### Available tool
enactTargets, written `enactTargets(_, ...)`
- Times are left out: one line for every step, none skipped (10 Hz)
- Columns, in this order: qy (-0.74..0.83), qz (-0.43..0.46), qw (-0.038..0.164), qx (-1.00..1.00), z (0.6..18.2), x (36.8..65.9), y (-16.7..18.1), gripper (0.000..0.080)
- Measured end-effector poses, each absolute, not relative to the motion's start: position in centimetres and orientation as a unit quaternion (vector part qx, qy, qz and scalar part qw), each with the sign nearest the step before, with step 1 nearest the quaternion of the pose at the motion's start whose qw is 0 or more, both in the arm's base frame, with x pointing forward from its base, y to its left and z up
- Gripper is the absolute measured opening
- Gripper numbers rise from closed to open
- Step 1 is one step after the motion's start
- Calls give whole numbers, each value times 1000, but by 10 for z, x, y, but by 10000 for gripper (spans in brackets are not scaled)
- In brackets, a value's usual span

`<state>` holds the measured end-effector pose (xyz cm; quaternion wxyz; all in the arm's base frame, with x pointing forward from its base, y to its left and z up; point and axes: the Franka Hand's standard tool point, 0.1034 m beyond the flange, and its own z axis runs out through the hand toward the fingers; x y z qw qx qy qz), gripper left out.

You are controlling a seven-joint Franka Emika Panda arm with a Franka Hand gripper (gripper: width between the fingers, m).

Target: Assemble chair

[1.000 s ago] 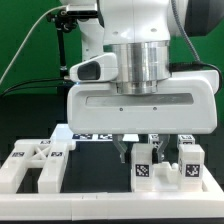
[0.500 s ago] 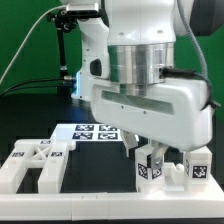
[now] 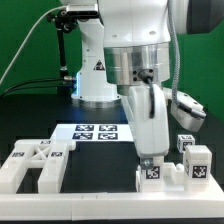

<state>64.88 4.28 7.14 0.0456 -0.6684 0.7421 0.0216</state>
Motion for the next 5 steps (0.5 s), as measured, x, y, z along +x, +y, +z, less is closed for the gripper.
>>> enactTargets(747, 22, 46, -662, 71, 649, 43, 287)
enactTargets(750, 22, 46, -660, 70, 649, 44, 359)
enactTargets(741, 22, 46, -670, 70, 649, 44, 359)
enactTargets(712, 18, 42, -701, 69, 648, 45, 542)
enactTargets(654, 14, 38, -755, 67, 646, 49, 629)
